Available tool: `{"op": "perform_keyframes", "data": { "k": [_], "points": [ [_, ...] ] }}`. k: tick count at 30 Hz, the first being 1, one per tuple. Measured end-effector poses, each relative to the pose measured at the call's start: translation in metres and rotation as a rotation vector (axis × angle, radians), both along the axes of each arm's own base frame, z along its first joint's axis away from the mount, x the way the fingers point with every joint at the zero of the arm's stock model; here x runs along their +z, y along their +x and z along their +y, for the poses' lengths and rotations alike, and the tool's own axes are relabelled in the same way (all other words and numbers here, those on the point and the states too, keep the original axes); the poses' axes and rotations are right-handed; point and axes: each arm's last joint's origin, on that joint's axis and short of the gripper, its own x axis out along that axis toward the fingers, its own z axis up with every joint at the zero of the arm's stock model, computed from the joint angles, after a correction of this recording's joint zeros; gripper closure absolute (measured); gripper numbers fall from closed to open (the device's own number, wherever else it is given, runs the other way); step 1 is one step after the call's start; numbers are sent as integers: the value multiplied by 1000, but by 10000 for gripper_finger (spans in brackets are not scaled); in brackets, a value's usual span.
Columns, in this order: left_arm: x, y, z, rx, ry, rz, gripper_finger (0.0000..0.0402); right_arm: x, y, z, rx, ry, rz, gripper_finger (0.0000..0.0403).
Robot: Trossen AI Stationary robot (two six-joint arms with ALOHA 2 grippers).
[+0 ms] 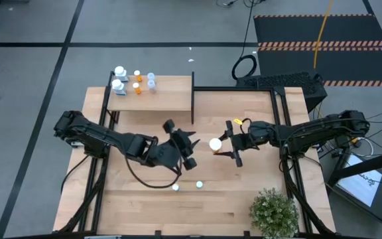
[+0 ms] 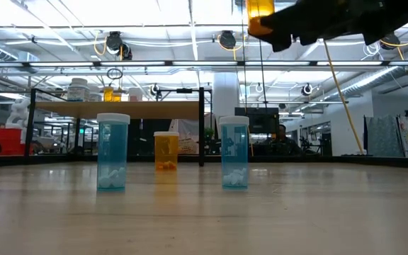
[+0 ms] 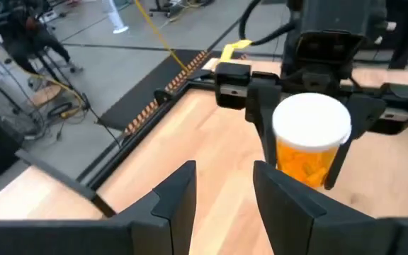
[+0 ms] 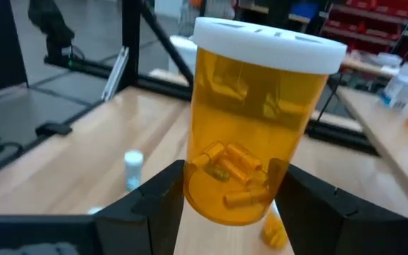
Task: Pick and place medicine bottles onto shelf by color
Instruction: Put the bottom large orange pill bottle on the shelf
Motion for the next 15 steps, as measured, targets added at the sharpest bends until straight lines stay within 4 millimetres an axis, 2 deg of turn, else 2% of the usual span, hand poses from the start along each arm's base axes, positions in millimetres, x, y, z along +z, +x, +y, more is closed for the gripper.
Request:
{"op": "perform_keyframes", "data": {
  "k": [2, 10, 15],
  "points": [
    [-2, -2, 0, 18, -19, -1, 261, 3, 1, 0, 2, 5, -33, 207],
    [-35, 0, 7, 18, -10, 21, 261, 12, 2, -2, -3, 1, -127, 207],
    [-42, 6, 9, -67, 10, -29, 251, 12, 2, -17, -64, -23, -126, 207]
  ]
}}
